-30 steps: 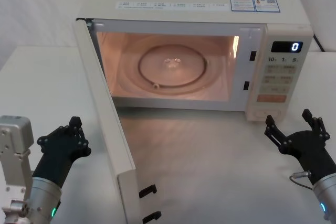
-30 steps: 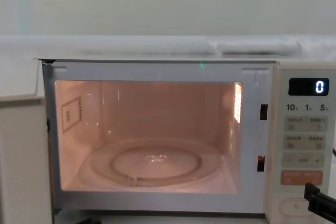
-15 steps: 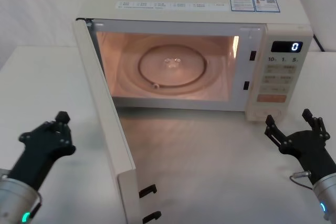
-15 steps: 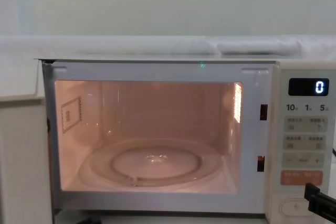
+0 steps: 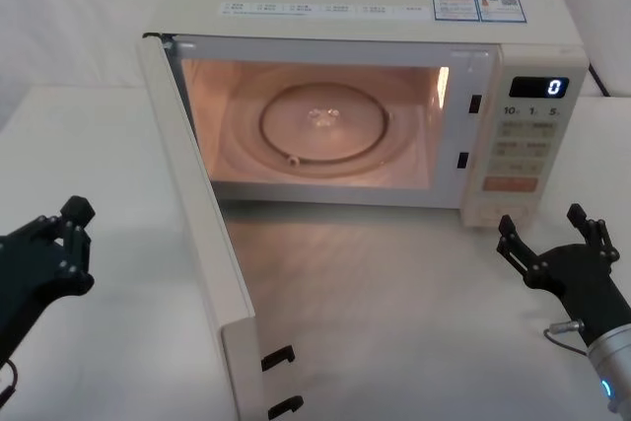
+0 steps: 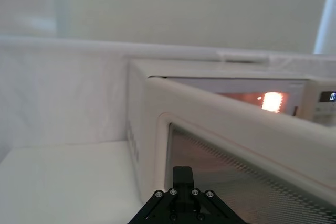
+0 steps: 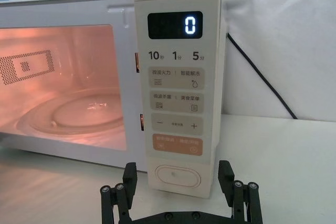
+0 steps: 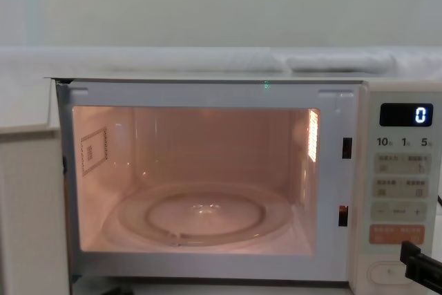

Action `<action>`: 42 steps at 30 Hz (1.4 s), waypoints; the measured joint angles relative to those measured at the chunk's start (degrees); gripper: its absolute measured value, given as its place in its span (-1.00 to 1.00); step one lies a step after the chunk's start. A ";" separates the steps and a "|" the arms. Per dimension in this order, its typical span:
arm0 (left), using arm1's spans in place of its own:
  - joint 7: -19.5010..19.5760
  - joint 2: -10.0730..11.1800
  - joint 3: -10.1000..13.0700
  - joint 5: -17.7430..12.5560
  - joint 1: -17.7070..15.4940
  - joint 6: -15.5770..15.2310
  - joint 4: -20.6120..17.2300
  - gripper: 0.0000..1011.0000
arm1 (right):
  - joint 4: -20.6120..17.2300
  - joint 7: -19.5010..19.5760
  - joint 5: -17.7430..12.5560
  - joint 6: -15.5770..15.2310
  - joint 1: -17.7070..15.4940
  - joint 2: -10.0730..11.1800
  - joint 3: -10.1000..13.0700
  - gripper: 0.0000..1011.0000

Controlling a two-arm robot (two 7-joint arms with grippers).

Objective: Press the button to open the microwave door with one hand; close the microwave door with the other hand.

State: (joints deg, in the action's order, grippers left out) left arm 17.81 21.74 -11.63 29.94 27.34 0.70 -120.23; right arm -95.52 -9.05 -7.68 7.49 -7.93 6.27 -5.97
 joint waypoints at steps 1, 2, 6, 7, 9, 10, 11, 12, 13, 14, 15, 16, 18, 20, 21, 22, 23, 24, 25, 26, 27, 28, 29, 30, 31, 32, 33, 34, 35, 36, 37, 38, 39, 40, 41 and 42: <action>0.43 0.31 -0.17 0.41 0.15 0.11 -0.18 -1.00 | 0.00 0.00 0.00 0.00 0.00 0.00 0.00 0.98; 1.30 0.93 -0.39 1.14 0.38 0.23 -0.49 -1.00 | 0.00 0.00 0.00 0.00 0.00 0.00 0.00 0.98; 3.00 2.32 -0.49 2.53 0.54 0.53 -1.21 -1.00 | 0.00 0.00 0.00 0.00 0.00 0.00 0.00 0.98; 3.30 2.62 -0.42 2.73 0.52 0.59 -1.34 -1.00 | 0.00 0.00 0.00 0.00 0.00 0.00 0.00 0.98; 3.95 3.51 -0.03 2.87 0.34 0.89 -1.56 -1.00 | 0.00 0.00 0.00 0.00 0.00 0.00 0.00 0.98; 4.24 4.08 0.34 2.87 0.09 1.03 -1.64 -1.00 | 0.00 0.00 0.00 0.00 0.00 0.00 0.00 0.98; 4.24 4.08 0.34 2.87 0.09 1.03 -1.64 -1.00 | 0.00 0.00 0.00 0.00 0.00 0.00 0.00 0.98; 4.47 4.57 0.71 2.87 -0.18 1.14 -1.66 -1.00 | 0.00 0.00 0.00 0.00 0.00 0.00 0.00 0.98; 4.57 4.78 0.86 2.87 -0.32 1.16 -1.66 -1.00 | 0.00 0.00 0.00 0.00 0.00 0.00 0.00 0.98; 4.81 5.27 1.26 2.91 -0.67 1.17 -1.66 -1.00 | 0.00 0.00 0.00 0.00 0.00 0.00 0.00 0.98; 4.92 5.53 1.50 2.94 -0.86 1.17 -1.66 -1.00 | 0.00 -0.01 0.00 0.00 0.00 0.00 0.00 0.98; 5.03 5.75 1.72 2.98 -1.03 1.17 -1.64 -1.00 | 0.00 0.00 0.00 0.00 0.00 0.00 0.00 0.98; 5.21 6.36 2.38 3.10 -1.57 1.10 -1.54 -1.00 | 0.00 0.00 0.00 0.00 0.00 0.00 0.00 0.98; 5.28 6.72 2.86 3.17 -1.99 1.05 -1.45 -1.00 | 0.00 0.00 0.00 0.00 0.00 0.00 0.00 0.98; 5.28 7.03 3.31 3.26 -2.44 0.99 -1.28 -1.00 | 0.00 0.00 0.00 0.00 0.00 0.00 0.00 0.98; 5.28 7.13 3.51 3.30 -2.62 0.95 -1.21 -1.00 | 0.00 0.00 0.00 0.00 0.00 0.00 0.00 0.98; 5.28 7.25 3.76 3.35 -2.82 0.90 -1.10 -1.00 | 0.00 0.00 0.00 0.00 0.00 0.00 0.00 0.98; 5.24 7.50 4.27 3.47 -3.27 0.77 -0.82 -1.00 | 0.00 0.00 0.00 0.00 0.00 0.00 0.00 0.98; 5.22 7.60 4.51 3.54 -3.49 0.73 -0.69 -1.00 | 0.00 0.00 0.00 0.00 0.00 0.00 0.00 0.98; 5.15 7.81 5.04 3.66 -3.99 0.60 -0.40 -1.00 | 0.00 0.00 0.00 0.00 0.00 0.00 0.00 0.98; 5.09 7.91 5.27 3.72 -4.24 0.55 -0.26 -1.00 | 0.00 0.00 0.00 0.00 0.00 0.00 0.00 0.98; 5.05 8.01 5.52 3.80 -4.51 0.52 -0.12 -1.00 | 0.00 0.00 0.00 0.00 0.00 0.00 0.00 0.98; 5.02 8.08 5.73 3.87 -4.71 0.47 0.00 -1.00 | 0.00 0.00 0.00 0.00 0.00 0.00 0.00 0.98; 4.97 8.17 6.04 3.97 -5.03 0.40 0.16 -1.00 | 0.00 0.00 0.00 0.00 0.00 0.00 0.00 0.98; 4.93 8.26 6.28 4.03 -5.25 0.34 0.27 -1.00 | 0.00 0.00 0.00 0.00 0.00 0.00 0.00 0.98; 4.85 8.40 6.85 4.29 -5.91 0.21 0.56 -1.00 | 0.00 0.00 0.00 0.00 0.00 0.00 0.00 0.98; 4.78 8.44 7.11 4.42 -6.22 0.14 0.70 -1.00 | 0.00 0.00 0.00 0.00 0.00 0.00 0.00 0.98; 4.66 8.53 7.69 4.62 -6.86 0.05 0.98 -1.00 | 0.00 0.00 0.00 0.00 0.00 0.00 0.00 0.98; 4.61 8.57 8.04 4.72 -7.24 0.01 1.17 -1.00 | 0.00 0.00 0.00 0.00 0.00 0.00 0.00 0.98; 4.57 8.60 8.33 4.80 -7.55 -0.03 1.31 -1.00 | 0.00 0.00 0.00 0.00 0.00 0.00 0.00 0.98; 4.50 8.63 9.00 5.01 -8.29 -0.15 1.66 -1.00 | 0.00 0.00 0.00 0.00 0.00 0.00 0.00 0.98; 4.46 8.63 9.39 5.12 -8.65 -0.20 1.85 -1.00 | 0.00 0.00 0.00 0.00 0.00 0.00 0.00 0.98; 4.41 8.63 9.80 5.21 -9.08 -0.28 2.05 -1.00 | 0.00 0.00 0.00 0.00 0.00 0.00 0.00 0.98; 4.33 8.63 10.18 5.31 -9.50 -0.36 2.24 -1.00 | 0.00 0.00 0.00 0.00 0.00 0.00 0.00 0.98; 4.13 8.60 11.01 5.47 -10.28 -0.56 2.61 -1.00 | 0.00 0.00 0.00 0.00 0.00 0.00 0.00 0.98; 4.03 8.56 11.39 5.53 -10.61 -0.66 2.77 -1.00 | 0.00 0.00 0.00 0.00 0.00 0.00 0.01 0.98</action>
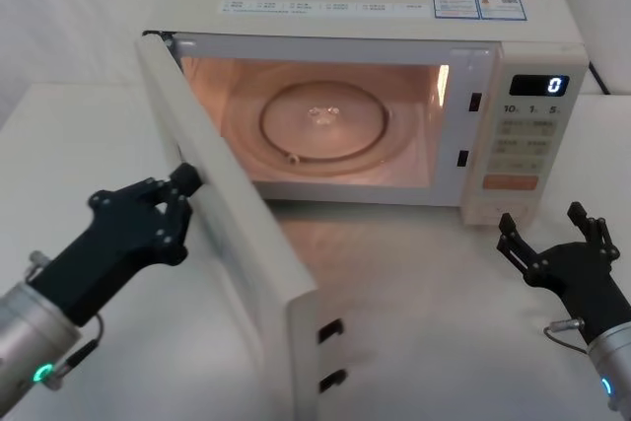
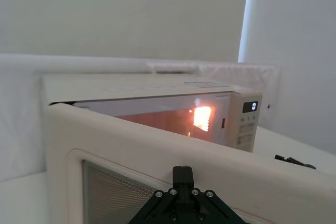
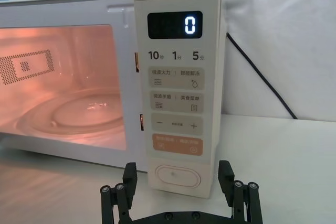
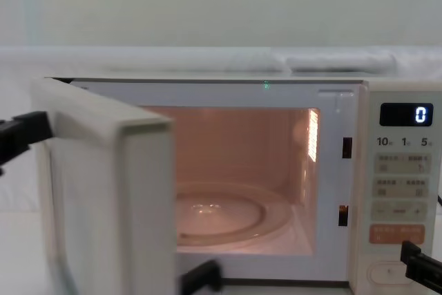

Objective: Press the button to open the microwave door with one hand; close the microwave door with the other hand.

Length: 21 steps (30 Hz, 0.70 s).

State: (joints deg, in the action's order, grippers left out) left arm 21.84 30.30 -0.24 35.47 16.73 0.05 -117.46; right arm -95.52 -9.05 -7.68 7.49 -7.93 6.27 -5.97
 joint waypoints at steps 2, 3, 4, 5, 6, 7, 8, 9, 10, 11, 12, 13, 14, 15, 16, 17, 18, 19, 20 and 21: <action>-0.36 -0.14 1.34 0.09 -1.32 -0.39 0.60 -1.00 | 0.00 0.00 0.00 0.00 0.00 0.00 0.00 0.98; -0.50 -0.21 1.87 0.09 -1.79 -0.52 0.85 -1.00 | 0.00 0.00 0.00 0.00 0.00 0.00 0.00 0.98; -0.63 -0.28 2.25 0.10 -2.16 -0.63 1.04 -1.00 | 0.00 0.00 0.00 0.00 0.00 0.00 0.00 0.98; -0.78 -0.35 2.65 0.10 -2.63 -0.77 1.22 -1.00 | 0.00 0.00 0.00 0.00 0.00 0.00 0.00 0.98; -1.18 -0.52 3.54 0.09 -3.50 -1.05 1.65 -1.00 | 0.00 0.00 0.00 0.00 0.00 0.00 0.00 0.98; -1.69 -0.74 4.39 -0.01 -4.47 -1.33 2.05 -1.00 | 0.00 0.00 0.00 0.00 0.00 0.00 0.00 0.98; -1.69 -0.74 4.39 -0.01 -4.47 -1.33 2.05 -1.00 | 0.00 0.00 0.00 0.00 0.00 0.00 0.00 0.98; -2.36 -1.04 5.25 -0.23 -5.40 -1.58 2.42 -1.00 | 0.00 0.00 0.00 0.00 0.00 0.00 0.00 0.98; -2.70 -1.22 5.71 -0.34 -5.93 -1.70 2.61 -1.00 | 0.00 0.00 0.00 0.00 0.00 0.00 0.00 0.98; -2.98 -1.39 6.11 -0.47 -6.41 -1.82 2.79 -1.00 | 0.00 0.00 0.00 0.00 0.00 0.00 0.00 0.98; -3.27 -1.53 6.41 -0.59 -6.80 -1.94 2.96 -1.00 | 0.00 0.00 0.00 0.00 0.00 0.00 0.00 0.98; -4.01 -1.99 7.17 -0.88 -7.77 -2.25 3.36 -1.00 | 0.00 0.00 0.00 0.00 0.00 0.00 0.00 0.98; -4.70 -2.39 7.77 -1.12 -8.64 -2.57 3.68 -1.00 | 0.00 0.00 0.00 0.00 0.00 0.00 0.00 0.98; -4.70 -2.39 7.77 -1.12 -8.64 -2.57 3.68 -1.00 | 0.00 0.00 0.00 0.00 0.00 0.00 0.00 0.98; -5.21 -2.79 8.34 -1.28 -9.40 -2.88 4.00 -1.00 | 0.00 0.00 0.00 0.00 0.00 0.00 0.00 0.98; -5.49 -2.99 8.63 -1.39 -9.87 -3.07 4.18 -1.00 | 0.00 0.00 0.00 0.00 0.00 0.00 0.00 0.98; -5.97 -3.38 9.25 -1.61 -10.74 -3.48 4.53 -1.00 | 0.00 0.00 0.00 0.00 0.00 0.00 0.00 0.98; -6.20 -3.58 9.55 -1.70 -11.21 -3.70 4.70 -1.00 | 0.00 0.00 0.00 0.00 0.00 0.00 0.00 0.98; -6.42 -3.75 9.80 -1.80 -11.63 -3.93 4.82 -1.00 | 0.00 0.00 0.00 0.00 0.00 0.00 0.00 0.98; -6.80 -4.08 10.42 -2.01 -12.45 -4.42 5.11 -1.00 | 0.00 0.00 0.00 0.00 0.00 0.00 0.00 0.98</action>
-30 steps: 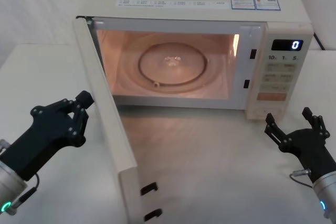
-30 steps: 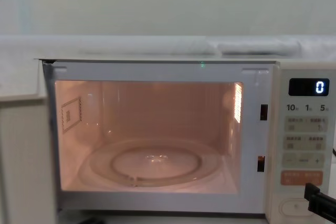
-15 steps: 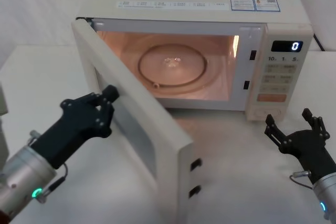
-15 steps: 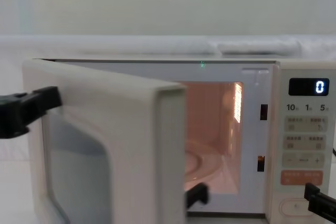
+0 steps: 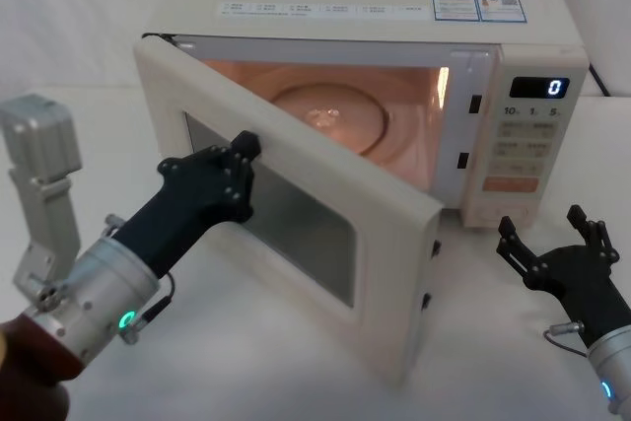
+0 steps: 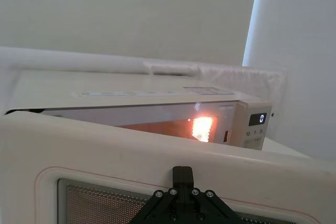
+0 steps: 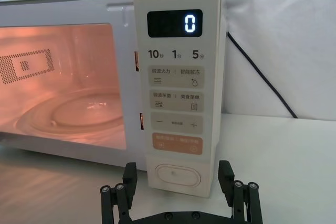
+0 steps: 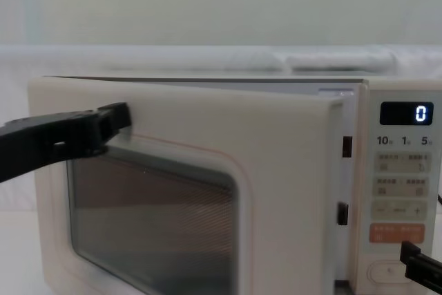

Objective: Press the button to open the microwave door with one hand; close the microwave door with the other hand.

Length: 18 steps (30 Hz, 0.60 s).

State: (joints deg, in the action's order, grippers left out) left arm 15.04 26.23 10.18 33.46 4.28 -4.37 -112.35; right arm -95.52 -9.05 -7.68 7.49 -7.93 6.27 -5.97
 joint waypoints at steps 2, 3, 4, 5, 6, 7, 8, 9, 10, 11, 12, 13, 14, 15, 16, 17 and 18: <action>-0.35 -0.30 0.57 -0.23 -0.86 -0.47 0.29 -1.00 | 0.00 0.00 0.00 0.00 0.00 0.00 0.00 0.98; -0.49 -0.46 0.87 -0.33 -1.34 -0.70 0.49 -1.00 | 0.00 0.00 0.00 0.00 0.00 0.00 0.00 0.98; -0.73 -0.75 1.32 -0.50 -2.09 -1.09 0.79 -1.00 | 0.00 -0.01 0.00 0.00 0.00 0.00 0.00 0.98; -0.84 -0.90 1.53 -0.57 -2.49 -1.26 0.99 -1.00 | 0.00 0.00 0.00 0.00 0.00 0.00 0.01 0.98; -1.05 -1.25 1.92 -0.65 -3.29 -1.60 1.41 -1.00 | 0.00 0.00 0.00 0.00 0.00 0.00 0.00 0.98; -1.14 -1.45 2.11 -0.66 -3.65 -1.76 1.64 -1.00 | 0.00 0.00 0.00 0.00 0.00 0.00 0.00 0.98; -1.22 -1.62 2.25 -0.66 -3.98 -1.93 1.84 -1.00 | 0.00 0.00 0.00 0.00 0.00 0.00 0.00 0.98; -1.28 -1.76 2.37 -0.66 -4.30 -2.06 2.01 -1.00 | 0.00 0.00 0.00 0.00 0.00 0.00 0.00 0.98; -1.51 -2.12 2.68 -0.64 -5.07 -2.48 2.53 -1.00 | 0.00 0.00 0.00 0.00 0.00 0.00 0.00 0.98; -1.67 -2.30 2.88 -0.64 -5.48 -2.74 2.81 -1.00 | 0.00 0.00 0.00 0.00 0.00 0.00 0.00 0.98; -1.79 -2.45 3.05 -0.63 -5.92 -2.98 3.07 -1.00 | 0.00 0.00 0.00 0.00 0.00 0.00 0.00 0.98; -2.10 -2.76 3.33 -0.62 -6.68 -3.44 3.55 -1.00 | 0.00 0.00 0.00 0.00 0.00 0.00 0.00 0.98; -2.31 -2.92 3.49 -0.63 -7.04 -3.72 3.80 -1.00 | 0.00 0.00 0.00 0.00 0.00 0.00 0.00 0.98; -2.51 -3.09 3.63 -0.64 -7.40 -3.96 4.04 -1.00 | 0.00 0.00 0.00 0.00 0.00 0.00 0.00 0.98; -2.70 -3.26 3.74 -0.67 -7.74 -4.16 4.25 -1.00 | 0.00 0.00 0.00 0.00 0.00 0.00 0.00 0.98; -3.08 -3.62 4.00 -0.77 -8.47 -4.52 4.80 -1.00 | 0.00 0.00 0.00 0.00 0.00 0.00 0.00 0.98; -3.21 -3.77 4.11 -0.83 -8.76 -4.65 5.04 -1.00 | 0.00 -0.01 0.00 0.00 0.00 0.00 0.00 0.98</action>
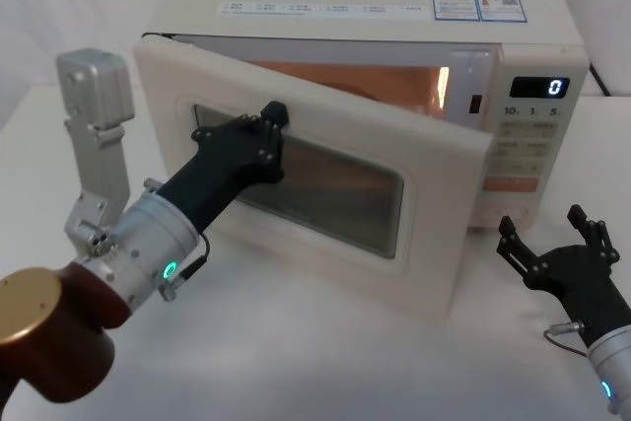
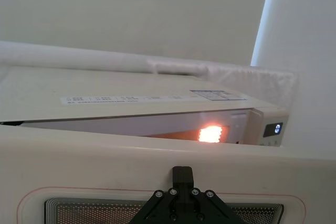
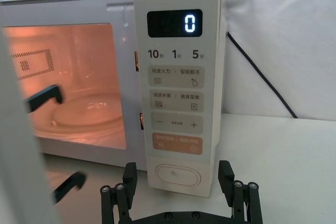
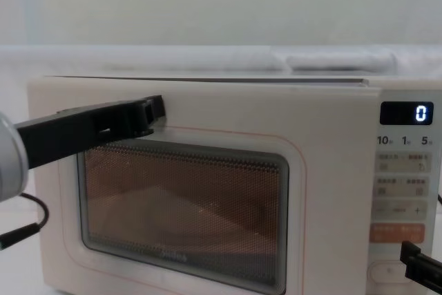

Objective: Press the button to open the microwave door with one hand; close the microwave door with the other hand.

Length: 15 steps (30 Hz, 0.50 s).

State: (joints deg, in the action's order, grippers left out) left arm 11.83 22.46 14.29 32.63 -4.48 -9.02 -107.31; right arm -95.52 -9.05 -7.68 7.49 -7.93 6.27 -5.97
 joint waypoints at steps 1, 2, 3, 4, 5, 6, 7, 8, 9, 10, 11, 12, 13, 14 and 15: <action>-0.16 -0.17 0.11 -0.08 -0.33 -0.15 0.26 -1.00 | 0.00 0.00 0.00 0.00 0.00 0.00 0.00 0.98; -0.45 -0.46 0.31 -0.26 -0.98 -0.38 0.75 -1.00 | 0.00 0.00 0.00 0.00 0.00 0.00 0.00 0.98; -0.60 -0.61 0.40 -0.36 -1.31 -0.49 1.00 -1.00 | 0.00 0.01 0.00 0.00 0.00 0.00 0.00 0.98; -0.84 -0.90 0.59 -0.58 -1.91 -0.65 1.50 -1.00 | 0.00 0.00 0.00 0.00 0.00 0.00 0.00 0.98; -0.98 -1.08 0.70 -0.71 -2.24 -0.76 1.80 -1.00 | 0.00 0.00 0.00 0.00 0.00 0.00 0.00 0.98; -1.12 -1.26 0.80 -0.83 -2.59 -0.85 2.10 -1.00 | 0.00 0.00 0.00 0.00 0.00 0.00 0.00 0.98; -1.25 -1.42 0.91 -0.96 -2.91 -0.93 2.41 -1.00 | 0.00 0.00 0.00 0.00 0.00 0.00 0.00 0.98; -1.48 -1.78 1.10 -1.20 -3.52 -1.06 2.97 -1.00 | 0.00 0.00 0.00 0.00 0.00 0.00 0.00 0.98; -1.57 -1.93 1.17 -1.31 -3.72 -1.12 3.16 -1.00 | 0.00 0.00 0.00 0.00 0.00 0.00 0.00 0.98; -1.65 -2.09 1.25 -1.41 -3.97 -1.15 3.40 -1.00 | 0.00 0.00 0.00 0.00 0.00 0.00 0.00 0.98; -1.75 -2.26 1.34 -1.57 -4.22 -1.18 3.63 -1.00 | 0.00 0.00 0.00 0.00 0.00 0.00 0.00 0.98; -1.95 -2.55 1.51 -1.96 -4.72 -1.20 4.12 -1.00 | 0.00 0.00 0.00 0.00 0.00 0.00 0.00 0.98; -2.03 -2.67 1.61 -2.14 -4.91 -1.20 4.34 -1.00 | 0.00 0.00 0.00 0.00 0.00 0.00 0.00 0.98; -2.09 -2.82 1.71 -2.36 -5.12 -1.20 4.58 -1.00 | 0.00 0.00 0.00 0.00 0.00 0.00 0.00 0.98; -2.19 -3.12 1.86 -2.69 -5.50 -1.20 5.00 -1.00 | 0.00 0.00 0.00 0.00 0.00 0.00 0.00 0.98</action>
State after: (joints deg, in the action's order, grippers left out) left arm 9.64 19.34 16.15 29.94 -9.97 -10.22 -102.30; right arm -95.52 -9.05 -7.68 7.49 -7.93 6.27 -5.97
